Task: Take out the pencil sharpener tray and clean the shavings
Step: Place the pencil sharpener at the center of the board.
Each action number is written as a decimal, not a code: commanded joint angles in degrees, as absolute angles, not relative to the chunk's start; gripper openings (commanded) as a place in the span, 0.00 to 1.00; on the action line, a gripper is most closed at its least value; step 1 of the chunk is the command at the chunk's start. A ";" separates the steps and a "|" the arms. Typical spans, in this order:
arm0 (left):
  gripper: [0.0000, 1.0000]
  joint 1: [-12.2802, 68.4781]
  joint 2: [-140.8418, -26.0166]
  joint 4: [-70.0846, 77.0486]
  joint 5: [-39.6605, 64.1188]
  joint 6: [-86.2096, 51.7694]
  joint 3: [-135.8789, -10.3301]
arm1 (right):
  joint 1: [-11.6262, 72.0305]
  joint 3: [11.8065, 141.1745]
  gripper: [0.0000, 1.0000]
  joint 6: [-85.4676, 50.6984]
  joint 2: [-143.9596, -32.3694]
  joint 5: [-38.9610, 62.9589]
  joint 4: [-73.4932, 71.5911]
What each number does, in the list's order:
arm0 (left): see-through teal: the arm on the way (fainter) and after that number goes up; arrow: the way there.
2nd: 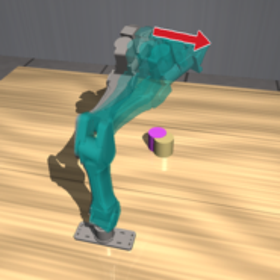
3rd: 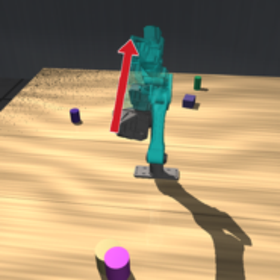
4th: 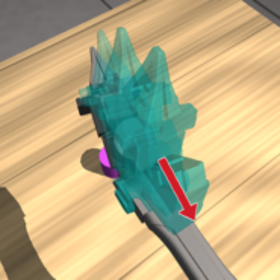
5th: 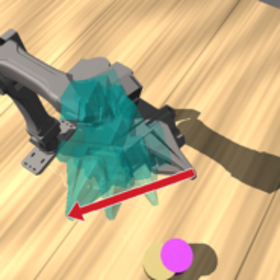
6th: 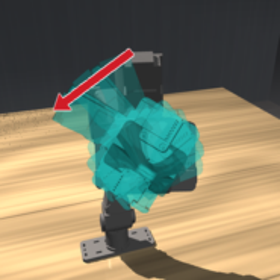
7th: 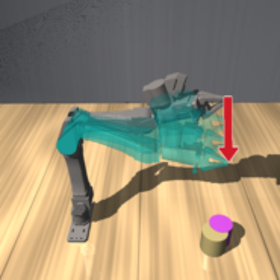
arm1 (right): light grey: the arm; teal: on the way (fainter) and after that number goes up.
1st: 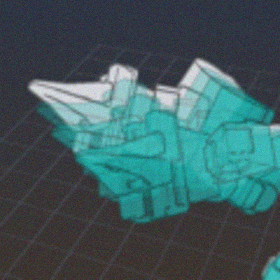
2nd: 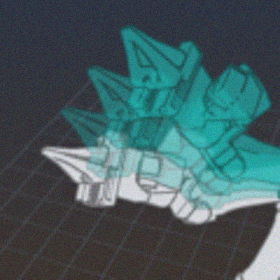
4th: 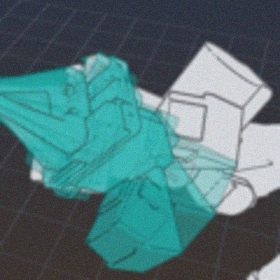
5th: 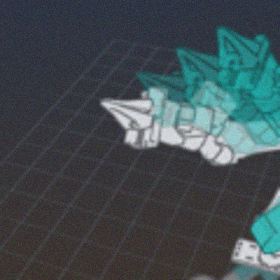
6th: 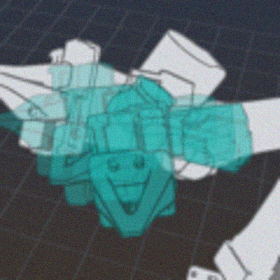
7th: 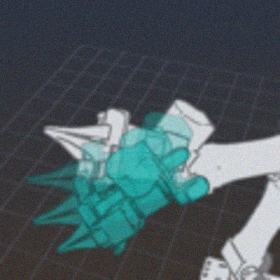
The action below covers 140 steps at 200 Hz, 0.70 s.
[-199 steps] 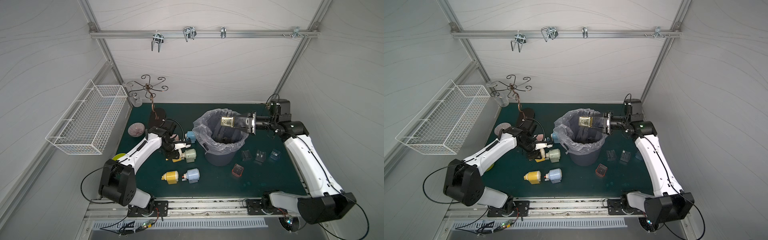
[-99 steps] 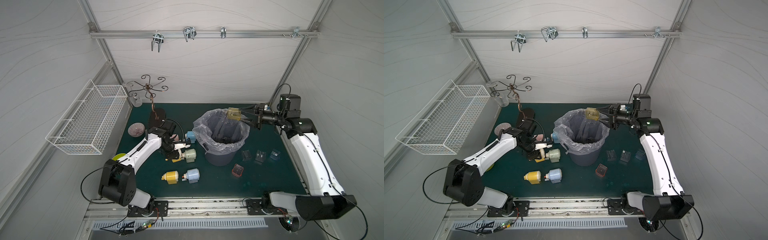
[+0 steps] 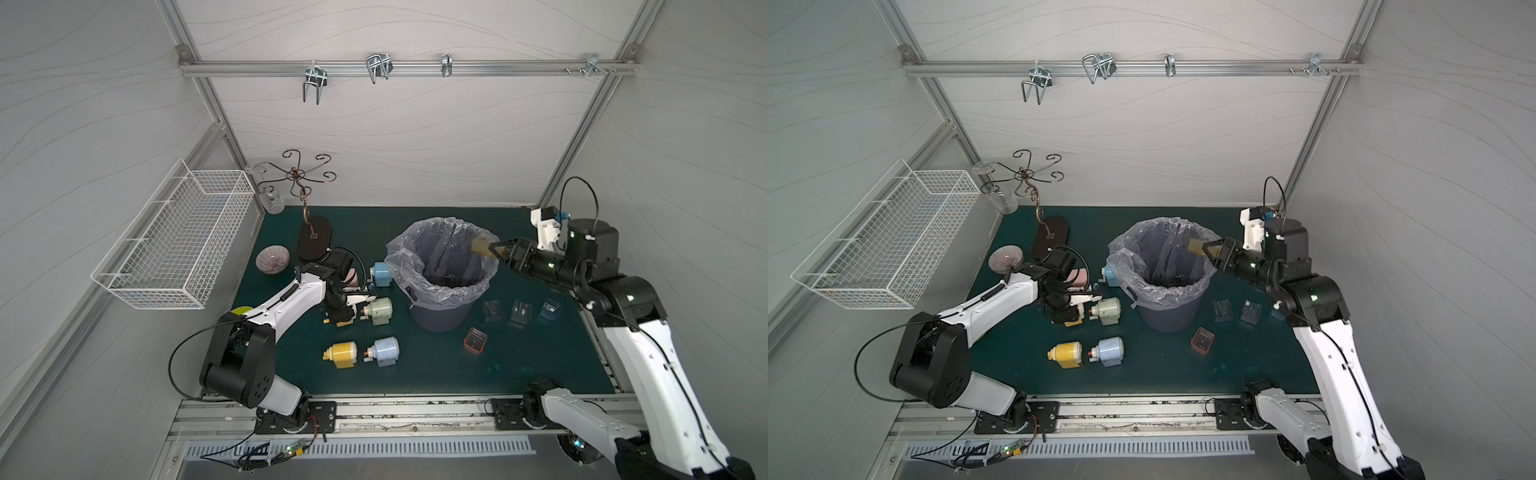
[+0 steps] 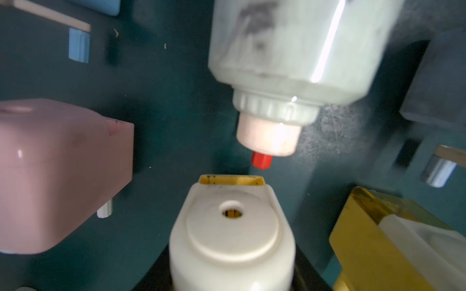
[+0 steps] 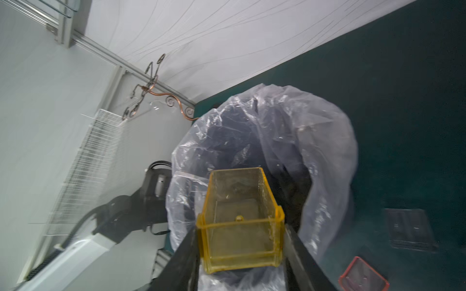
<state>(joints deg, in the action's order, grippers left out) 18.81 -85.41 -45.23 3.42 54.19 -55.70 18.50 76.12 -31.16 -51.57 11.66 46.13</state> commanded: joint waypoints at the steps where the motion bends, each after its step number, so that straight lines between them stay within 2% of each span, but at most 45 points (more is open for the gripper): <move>1: 0.33 18.51 -86.08 -42.63 0.95 55.44 -55.50 | 20.78 72.57 0.00 -22.04 -45.21 -2.13 41.99; 21: 0.39 18.54 -87.38 -42.50 -1.07 55.59 -56.11 | 23.03 70.41 0.00 -17.75 -40.92 -5.92 42.26; 45: 0.41 18.46 -88.96 -42.07 -0.88 55.00 -56.78 | 24.50 67.83 0.00 -13.82 -36.13 -7.72 42.35; 73: 0.45 18.50 -90.08 -40.78 0.17 53.83 -56.01 | 25.35 66.98 0.00 -12.57 -33.37 -9.23 45.00; 91: 0.51 18.46 -89.83 -40.19 0.45 53.23 -55.50 | 25.53 66.08 0.00 -13.10 -32.35 -8.64 46.13; 101: 0.60 18.46 -89.44 -39.99 0.61 52.88 -55.26 | 25.58 65.38 0.00 -14.10 -31.80 -7.78 46.45; 107: 0.82 18.47 -89.10 -39.63 0.49 52.59 -55.19 | 25.58 64.82 0.00 -14.49 -31.56 -6.84 46.59; 111: 0.89 18.48 -88.92 -39.41 0.40 52.29 -55.03 | 25.58 64.47 0.00 -14.63 -31.38 -6.00 46.65; 130: 0.99 18.37 -87.86 -38.69 0.14 51.98 -54.46 | 25.58 63.25 0.00 -16.07 -30.90 -4.56 47.90; 140: 0.99 18.37 -87.31 -38.47 0.04 52.10 -54.34 | 25.58 62.74 0.00 -16.94 -30.53 -5.30 48.54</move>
<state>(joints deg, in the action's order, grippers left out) 18.74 -88.51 -40.80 -0.21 51.79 -54.98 25.17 63.83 -15.18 -31.59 -5.96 46.30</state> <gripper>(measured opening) 0.979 0.474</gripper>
